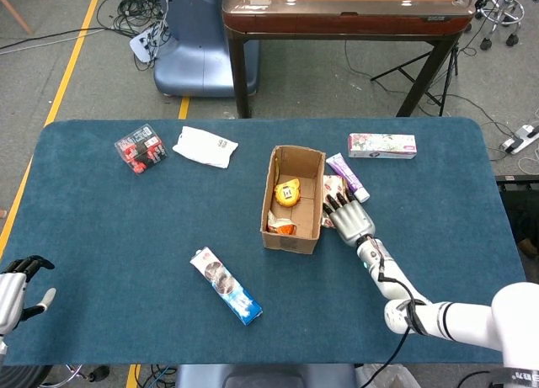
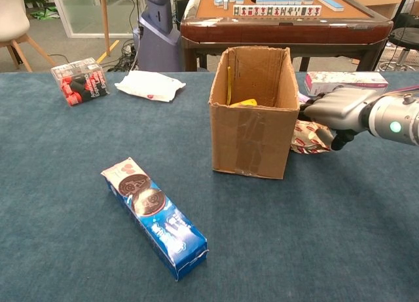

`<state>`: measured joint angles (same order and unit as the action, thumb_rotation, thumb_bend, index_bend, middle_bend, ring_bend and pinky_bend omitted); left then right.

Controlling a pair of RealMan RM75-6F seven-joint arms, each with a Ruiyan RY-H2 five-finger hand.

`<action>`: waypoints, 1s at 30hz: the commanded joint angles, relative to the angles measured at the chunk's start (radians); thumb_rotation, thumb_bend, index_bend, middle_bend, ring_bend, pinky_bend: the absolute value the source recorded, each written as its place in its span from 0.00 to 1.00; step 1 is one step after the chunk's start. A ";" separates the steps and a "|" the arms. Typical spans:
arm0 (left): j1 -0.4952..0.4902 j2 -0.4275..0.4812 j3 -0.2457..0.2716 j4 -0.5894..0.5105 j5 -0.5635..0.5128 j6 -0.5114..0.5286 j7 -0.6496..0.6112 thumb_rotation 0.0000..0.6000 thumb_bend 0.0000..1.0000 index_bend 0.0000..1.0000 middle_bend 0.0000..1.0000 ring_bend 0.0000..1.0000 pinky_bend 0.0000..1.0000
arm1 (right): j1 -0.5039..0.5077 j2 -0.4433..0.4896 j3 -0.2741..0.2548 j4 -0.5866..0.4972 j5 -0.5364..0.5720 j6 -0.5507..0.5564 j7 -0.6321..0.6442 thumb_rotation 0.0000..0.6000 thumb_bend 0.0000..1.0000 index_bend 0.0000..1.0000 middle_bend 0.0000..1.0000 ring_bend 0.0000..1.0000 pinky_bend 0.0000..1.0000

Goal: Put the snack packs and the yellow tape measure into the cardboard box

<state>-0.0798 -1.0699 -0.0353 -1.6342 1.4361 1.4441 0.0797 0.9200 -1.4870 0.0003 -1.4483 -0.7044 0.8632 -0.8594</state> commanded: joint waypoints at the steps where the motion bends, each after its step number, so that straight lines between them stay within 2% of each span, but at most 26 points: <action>1: 0.001 0.001 0.001 -0.001 0.002 0.002 -0.001 1.00 0.26 0.39 0.34 0.32 0.62 | 0.005 -0.006 -0.004 0.006 0.005 -0.003 -0.003 1.00 0.84 0.09 0.00 0.00 0.02; 17: 0.002 0.003 0.002 -0.004 0.005 0.003 -0.004 1.00 0.26 0.39 0.34 0.32 0.62 | 0.030 -0.008 -0.040 0.016 0.099 -0.004 -0.053 1.00 0.84 0.09 0.00 0.00 0.02; 26: 0.000 0.001 0.002 -0.002 0.003 -0.003 0.000 1.00 0.26 0.39 0.34 0.32 0.62 | 0.026 0.050 -0.075 -0.030 0.155 0.026 -0.080 1.00 0.84 0.09 0.00 0.00 0.02; 30: -0.002 0.000 0.002 -0.002 0.003 -0.006 0.004 1.00 0.26 0.39 0.34 0.32 0.62 | 0.022 0.074 -0.074 -0.051 0.160 0.031 -0.064 1.00 0.84 0.09 0.01 0.00 0.02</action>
<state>-0.0820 -1.0703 -0.0330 -1.6361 1.4388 1.4382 0.0837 0.9442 -1.4194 -0.0740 -1.4925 -0.5397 0.8925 -0.9320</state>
